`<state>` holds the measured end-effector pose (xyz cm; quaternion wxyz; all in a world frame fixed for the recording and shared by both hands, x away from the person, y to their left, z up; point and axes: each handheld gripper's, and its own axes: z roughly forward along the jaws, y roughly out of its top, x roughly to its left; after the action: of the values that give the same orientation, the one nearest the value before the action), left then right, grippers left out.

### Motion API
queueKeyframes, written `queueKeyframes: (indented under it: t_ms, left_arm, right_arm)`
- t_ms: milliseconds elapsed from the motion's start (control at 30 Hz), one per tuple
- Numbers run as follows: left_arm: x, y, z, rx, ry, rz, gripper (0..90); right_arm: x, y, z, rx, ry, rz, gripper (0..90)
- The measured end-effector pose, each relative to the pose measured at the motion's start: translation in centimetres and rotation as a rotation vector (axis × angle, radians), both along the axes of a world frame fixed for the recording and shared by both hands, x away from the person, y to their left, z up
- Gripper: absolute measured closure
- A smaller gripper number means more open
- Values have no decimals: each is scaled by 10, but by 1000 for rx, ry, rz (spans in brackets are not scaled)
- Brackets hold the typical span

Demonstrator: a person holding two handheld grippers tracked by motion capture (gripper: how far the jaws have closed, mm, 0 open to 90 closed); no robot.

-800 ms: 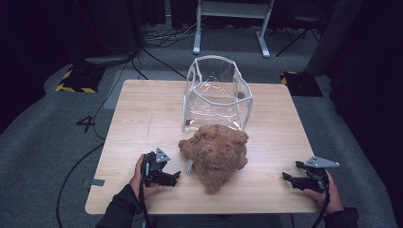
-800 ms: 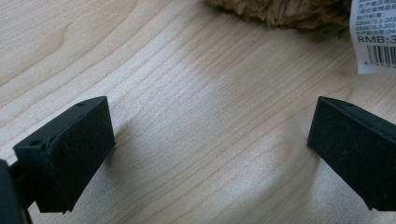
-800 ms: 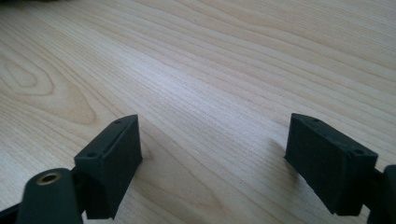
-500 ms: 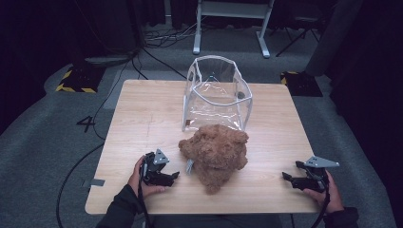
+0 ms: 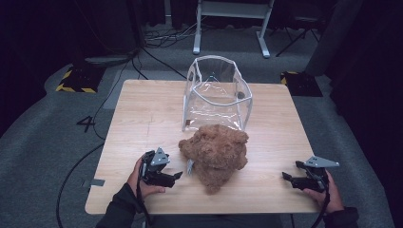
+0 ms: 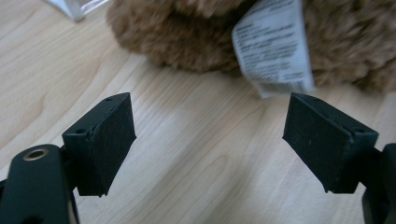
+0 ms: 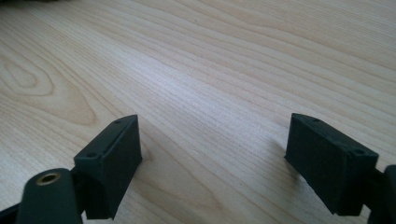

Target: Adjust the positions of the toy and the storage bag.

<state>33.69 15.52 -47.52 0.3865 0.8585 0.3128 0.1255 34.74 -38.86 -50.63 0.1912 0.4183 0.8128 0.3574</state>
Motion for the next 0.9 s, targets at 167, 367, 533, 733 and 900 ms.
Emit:
queueKeyframes:
  t_ms: [167, 367, 533, 733, 900]
  left_arm:
    - [-3, -9, 14, -20, -36, -42, 165]
    - [-3, -22, 25, -27, -56, -84, 163]
    - [-2, -30, 32, -33, -72, -114, 163]
    - [0, -37, 40, -39, -88, -139, 163]
    - [2, -43, 48, -45, -107, -157, 162]
  right_arm:
    - [0, 0, 0, 0, 0, 0, 183]
    - [0, 0, 0, 0, 0, 0, 183]
    - [0, 0, 0, 0, 0, 0, 183]
    - [0, 0, 0, 0, 0, 0, 183]
    - [0, 0, 0, 0, 0, 0, 183]
